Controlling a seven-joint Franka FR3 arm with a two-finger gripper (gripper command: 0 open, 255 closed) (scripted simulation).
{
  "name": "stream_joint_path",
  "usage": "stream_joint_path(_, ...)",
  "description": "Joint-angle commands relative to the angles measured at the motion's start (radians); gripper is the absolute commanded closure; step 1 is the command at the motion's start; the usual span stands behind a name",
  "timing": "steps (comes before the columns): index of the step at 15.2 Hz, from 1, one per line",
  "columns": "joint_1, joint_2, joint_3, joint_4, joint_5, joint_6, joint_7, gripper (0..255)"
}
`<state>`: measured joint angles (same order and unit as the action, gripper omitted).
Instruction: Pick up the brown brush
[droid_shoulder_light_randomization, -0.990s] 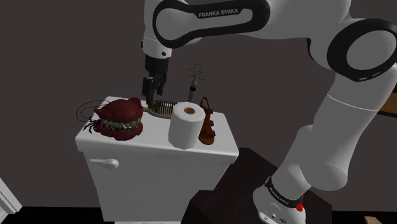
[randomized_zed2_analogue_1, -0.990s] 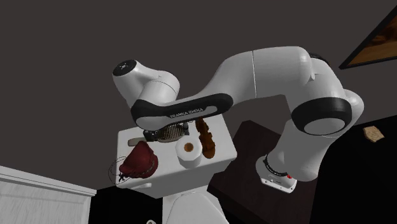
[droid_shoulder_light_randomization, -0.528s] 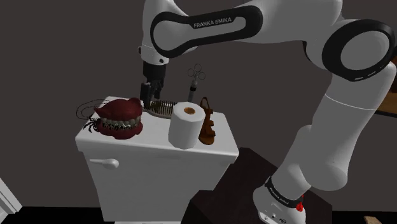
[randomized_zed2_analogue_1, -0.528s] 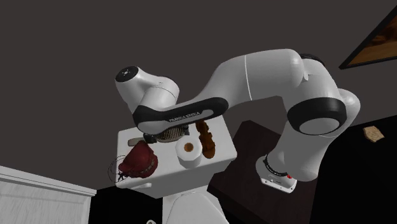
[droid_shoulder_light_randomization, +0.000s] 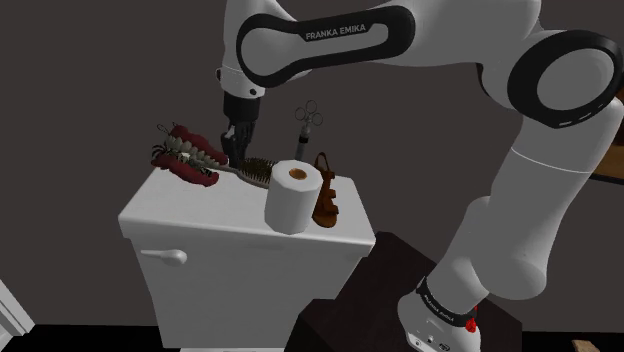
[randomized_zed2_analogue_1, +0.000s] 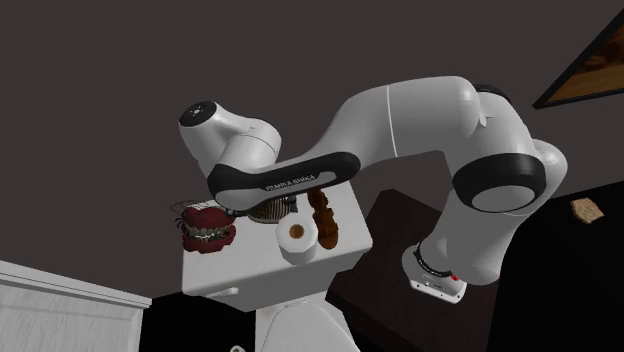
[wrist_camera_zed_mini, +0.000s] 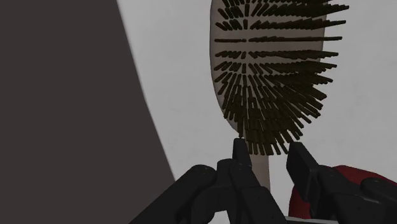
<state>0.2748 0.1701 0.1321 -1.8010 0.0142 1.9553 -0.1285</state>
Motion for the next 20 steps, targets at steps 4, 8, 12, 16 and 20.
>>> stream_joint_path(4,0.000,0.012,0.001,-0.024,0.004,-0.007,-0.009,255)
stream_joint_path(8,0.000,-0.002,0.001,0.013,0.006,-0.057,-0.008,255)
stream_joint_path(12,0.000,-0.012,0.001,0.054,0.007,-0.108,-0.008,255)
stream_joint_path(16,0.000,-0.018,0.001,0.099,0.007,-0.160,-0.007,255)
stream_joint_path(20,0.000,-0.020,0.002,0.126,0.007,-0.188,-0.006,255)
